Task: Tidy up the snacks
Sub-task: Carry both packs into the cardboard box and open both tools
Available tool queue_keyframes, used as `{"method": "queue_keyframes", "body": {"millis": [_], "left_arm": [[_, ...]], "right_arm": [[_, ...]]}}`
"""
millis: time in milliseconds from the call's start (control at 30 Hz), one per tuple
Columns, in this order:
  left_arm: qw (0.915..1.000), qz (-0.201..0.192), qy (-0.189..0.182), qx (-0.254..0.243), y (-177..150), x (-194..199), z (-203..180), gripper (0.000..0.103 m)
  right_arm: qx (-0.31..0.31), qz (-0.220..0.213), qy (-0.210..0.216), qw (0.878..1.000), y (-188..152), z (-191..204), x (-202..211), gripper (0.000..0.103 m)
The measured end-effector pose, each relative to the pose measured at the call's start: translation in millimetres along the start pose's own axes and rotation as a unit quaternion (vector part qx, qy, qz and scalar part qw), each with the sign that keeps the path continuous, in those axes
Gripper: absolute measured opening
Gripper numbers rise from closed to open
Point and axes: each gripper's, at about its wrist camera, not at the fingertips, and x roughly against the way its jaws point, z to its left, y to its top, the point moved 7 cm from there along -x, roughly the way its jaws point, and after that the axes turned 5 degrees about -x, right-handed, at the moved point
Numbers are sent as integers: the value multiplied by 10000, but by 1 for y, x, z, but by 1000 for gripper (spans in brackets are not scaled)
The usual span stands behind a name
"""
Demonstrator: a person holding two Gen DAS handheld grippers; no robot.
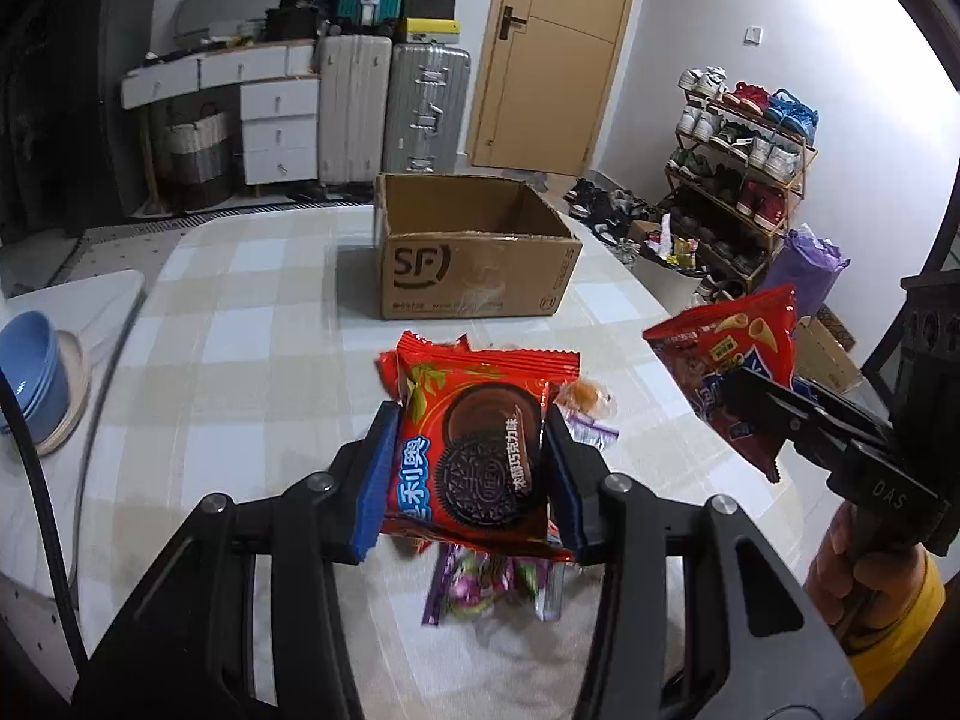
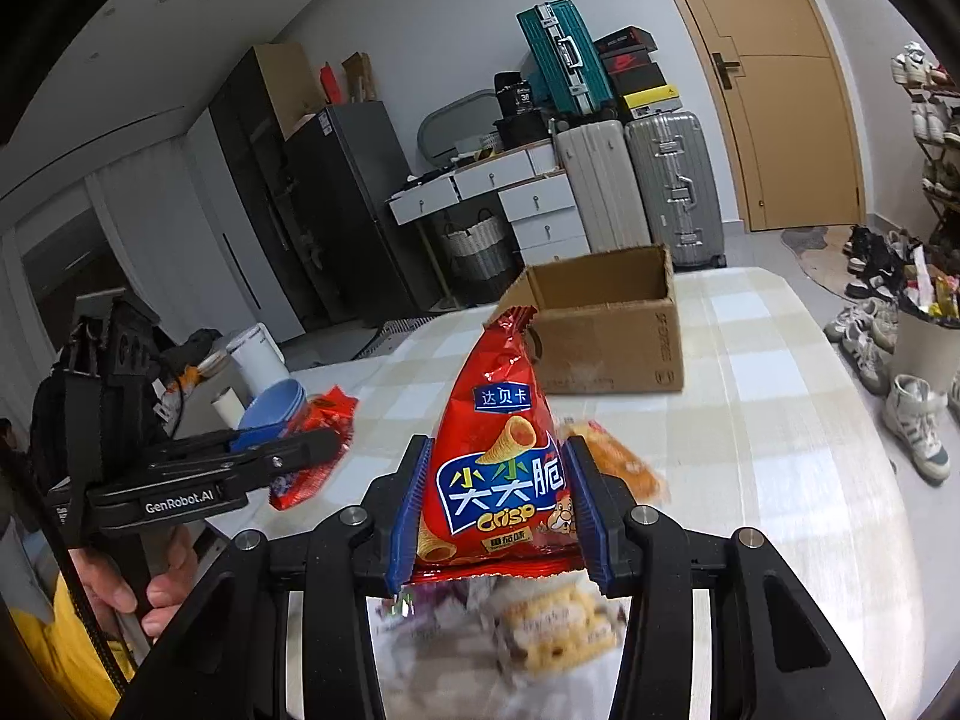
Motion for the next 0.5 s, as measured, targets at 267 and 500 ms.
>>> {"method": "queue_keyframes", "body": {"millis": [267,500], "left_arm": [[9995,-26,-176,243,73,-28,35,42],[9999,-10,-106,-13,159,-69,36,42]], "right_arm": [[-49,-71,255,9996,70,-12,-36,44],[-291,32,300,9991,136,-31,-84,44]]}}
